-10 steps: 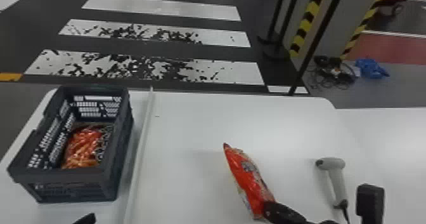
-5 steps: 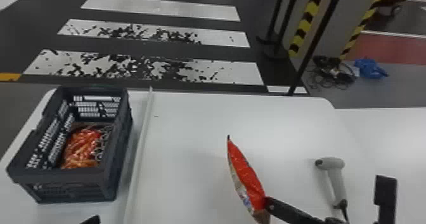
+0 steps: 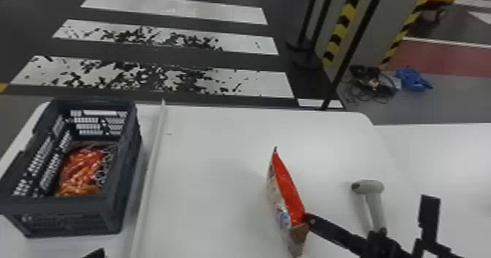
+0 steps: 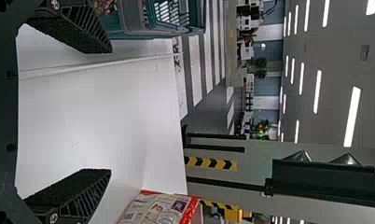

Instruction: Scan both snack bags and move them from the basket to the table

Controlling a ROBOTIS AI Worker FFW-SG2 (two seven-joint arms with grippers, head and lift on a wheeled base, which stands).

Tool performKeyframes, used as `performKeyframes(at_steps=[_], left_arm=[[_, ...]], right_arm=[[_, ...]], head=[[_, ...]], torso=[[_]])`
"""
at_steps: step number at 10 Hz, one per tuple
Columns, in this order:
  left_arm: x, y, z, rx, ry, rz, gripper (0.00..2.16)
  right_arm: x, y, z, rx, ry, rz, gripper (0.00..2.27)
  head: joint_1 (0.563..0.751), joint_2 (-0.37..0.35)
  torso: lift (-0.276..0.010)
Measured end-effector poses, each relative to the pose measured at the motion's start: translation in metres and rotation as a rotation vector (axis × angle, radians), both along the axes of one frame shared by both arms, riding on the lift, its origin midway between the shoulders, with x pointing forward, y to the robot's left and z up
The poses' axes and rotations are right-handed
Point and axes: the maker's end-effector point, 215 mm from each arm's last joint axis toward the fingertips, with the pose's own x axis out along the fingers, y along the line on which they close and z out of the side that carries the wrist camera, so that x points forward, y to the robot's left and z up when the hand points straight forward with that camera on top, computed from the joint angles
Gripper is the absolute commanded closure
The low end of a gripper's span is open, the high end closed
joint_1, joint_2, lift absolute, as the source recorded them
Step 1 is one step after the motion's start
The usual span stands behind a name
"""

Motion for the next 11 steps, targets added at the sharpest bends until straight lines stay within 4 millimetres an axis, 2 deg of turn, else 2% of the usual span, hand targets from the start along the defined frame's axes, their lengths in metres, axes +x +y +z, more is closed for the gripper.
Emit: performKeyframes(at_steps=[2,4,5,6,9,11], left_arm=[[0.003,0.0,-0.001,-0.003,0.0,-0.001,0.08],[0.005,-0.002,0.0,-0.005,0.0,-0.005,0.08],[0.005,-0.003,0.001,-0.005,0.0,-0.007,0.08],[0.005,-0.004,0.001,-0.005,0.002,-0.008,0.08],[0.005,-0.005,-0.001,-0.002,0.009,-0.011,0.08],[0.004,-0.005,-0.002,-0.002,0.011,-0.01,0.08]], right_arm=[[0.008,-0.032,-0.005,0.004,0.009,-0.072,2.25],[0.008,-0.054,-0.011,-0.013,0.022,-0.113,1.66],[0.007,-0.061,-0.012,-0.022,0.022,-0.125,0.52],[0.008,-0.069,-0.013,-0.037,0.018,-0.14,0.0],[0.009,-0.099,-0.013,-0.096,-0.012,-0.202,0.05],[0.003,-0.111,-0.017,-0.122,-0.011,-0.222,0.04]], head=[[0.695,-0.266],[0.695,-0.305],[0.695,-0.322],[0.695,-0.337],[0.695,-0.35],[0.695,-0.35]], torso=[[-0.098],[-0.098],[-0.098],[-0.098],[-0.098],[-0.098]])
